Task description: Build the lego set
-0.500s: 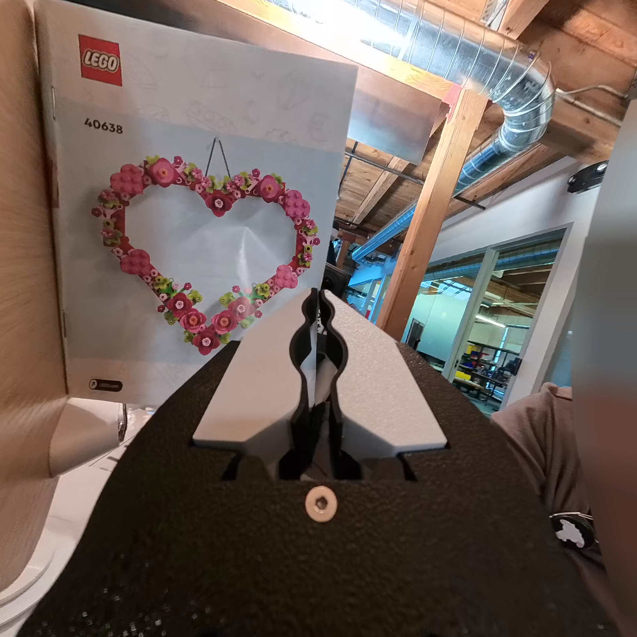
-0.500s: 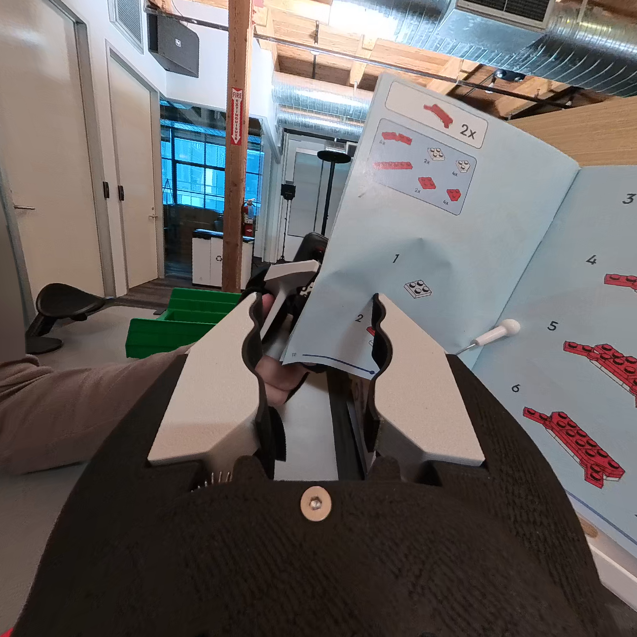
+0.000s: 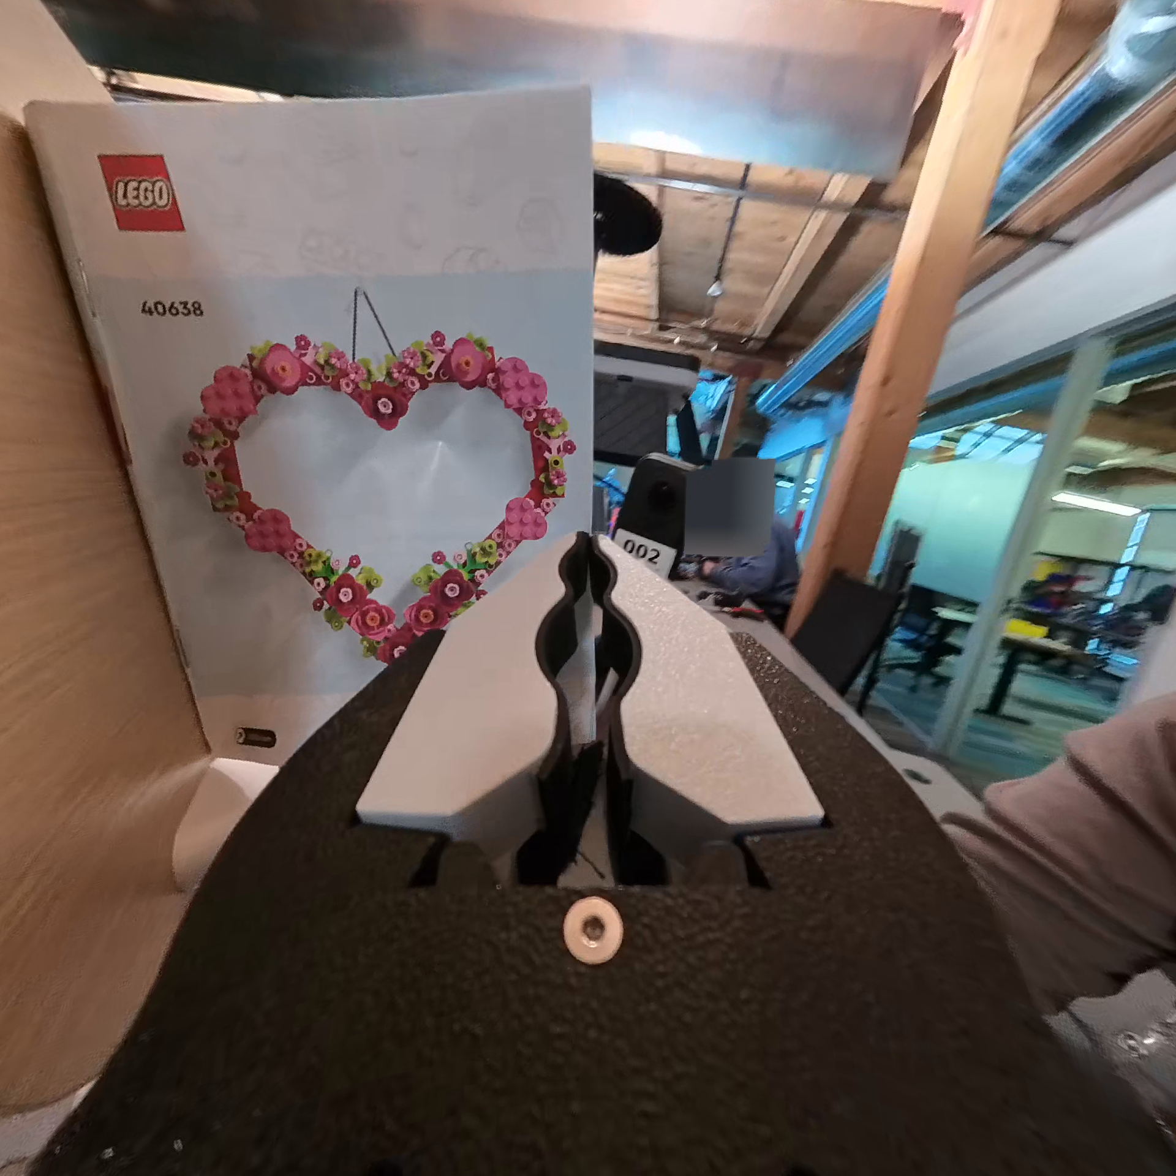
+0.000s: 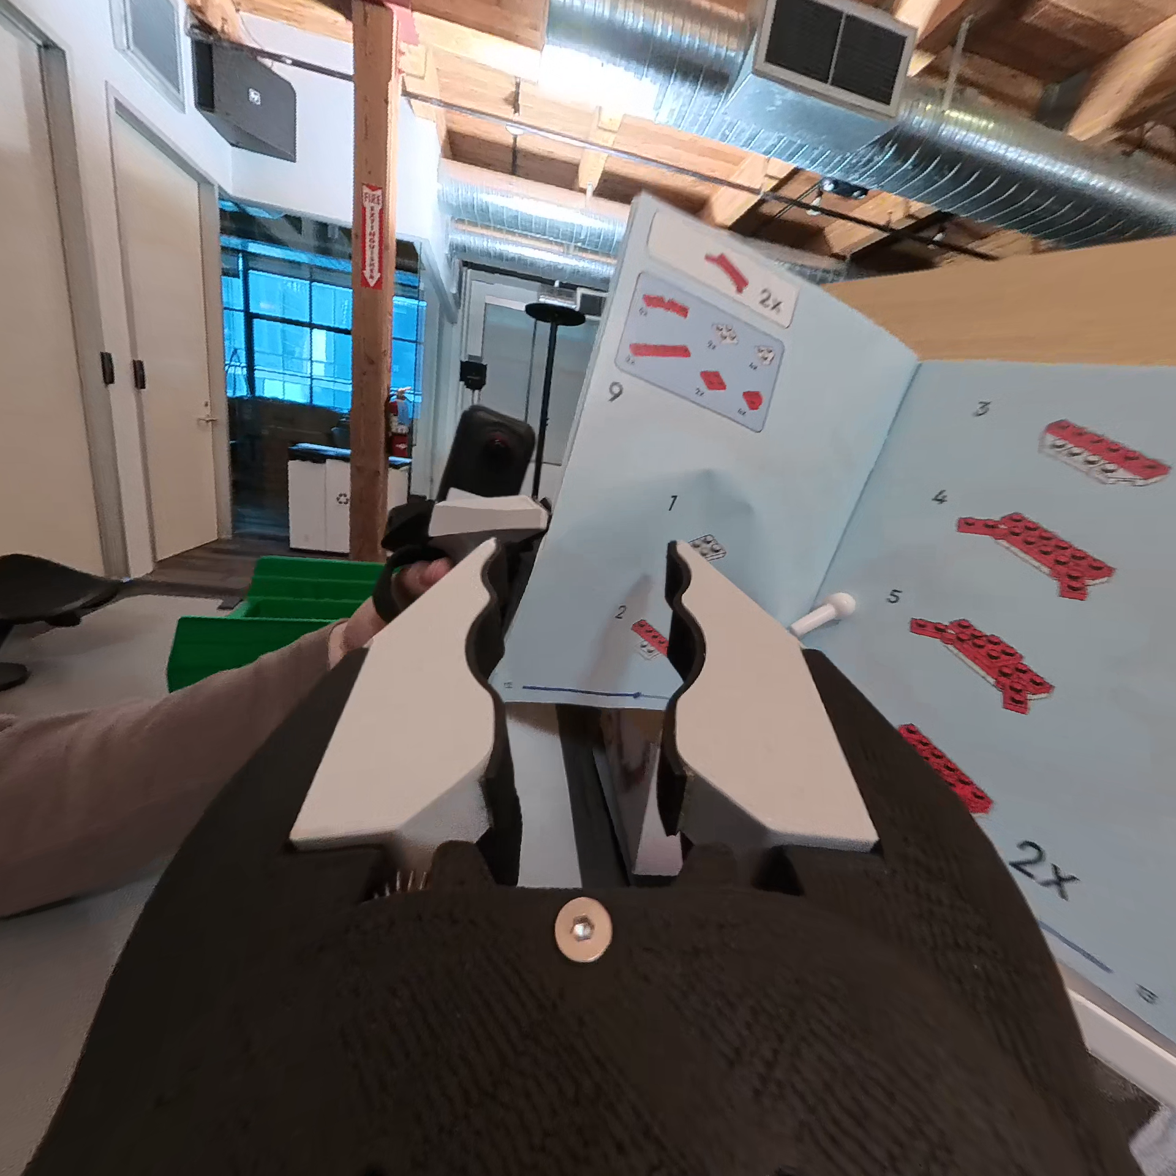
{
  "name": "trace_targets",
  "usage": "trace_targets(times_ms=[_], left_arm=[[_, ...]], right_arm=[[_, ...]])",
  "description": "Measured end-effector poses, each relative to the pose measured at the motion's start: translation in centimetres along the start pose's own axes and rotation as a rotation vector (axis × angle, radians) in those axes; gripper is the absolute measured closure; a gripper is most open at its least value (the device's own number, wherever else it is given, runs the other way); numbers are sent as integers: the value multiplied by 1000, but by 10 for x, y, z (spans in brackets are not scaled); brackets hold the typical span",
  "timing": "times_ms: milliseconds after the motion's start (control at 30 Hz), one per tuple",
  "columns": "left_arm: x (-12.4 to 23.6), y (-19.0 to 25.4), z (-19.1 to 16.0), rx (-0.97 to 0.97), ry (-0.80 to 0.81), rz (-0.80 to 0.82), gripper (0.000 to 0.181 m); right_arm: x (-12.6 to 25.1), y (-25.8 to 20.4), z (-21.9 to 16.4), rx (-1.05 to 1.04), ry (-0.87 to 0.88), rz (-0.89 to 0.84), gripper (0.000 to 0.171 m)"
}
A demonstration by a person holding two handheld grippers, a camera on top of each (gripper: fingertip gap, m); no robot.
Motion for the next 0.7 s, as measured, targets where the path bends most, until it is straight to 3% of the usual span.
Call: trace_targets(times_ms=[700], left_arm=[[-3, 1, -3, -7, -39, 7, 181]], right_arm=[[4, -1, 11, -12, 35, -17, 149]])
Point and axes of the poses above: each gripper's, where its closed fingertips meet, x back along the fingers, z out of its top, y = z × x across the jaws, the point moved 5 cm from there along x, back along the fingers, and after that the axes turned 10 degrees about -x, right-handed, at the moved point
